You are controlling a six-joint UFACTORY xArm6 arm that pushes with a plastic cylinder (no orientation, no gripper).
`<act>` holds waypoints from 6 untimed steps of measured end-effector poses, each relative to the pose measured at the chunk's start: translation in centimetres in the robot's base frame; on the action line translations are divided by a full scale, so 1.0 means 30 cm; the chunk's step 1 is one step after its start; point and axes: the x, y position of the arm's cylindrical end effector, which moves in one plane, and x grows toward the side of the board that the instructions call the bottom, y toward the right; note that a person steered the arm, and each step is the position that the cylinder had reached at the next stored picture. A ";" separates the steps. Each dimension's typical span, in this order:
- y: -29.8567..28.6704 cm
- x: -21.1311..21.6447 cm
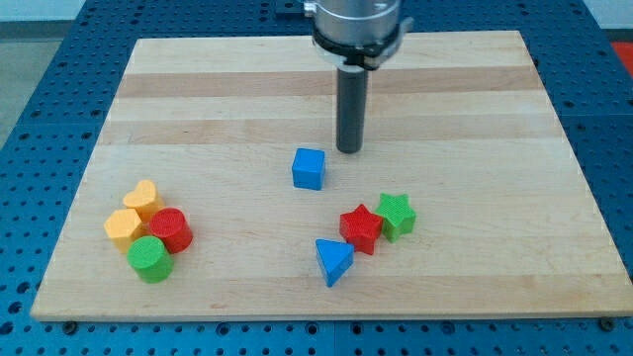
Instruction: Move blue cube towards red star
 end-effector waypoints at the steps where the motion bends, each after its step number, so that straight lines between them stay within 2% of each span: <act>1: -0.031 -0.002; 2: -0.185 -0.003; 3: -0.233 -0.003; 6: -0.201 0.178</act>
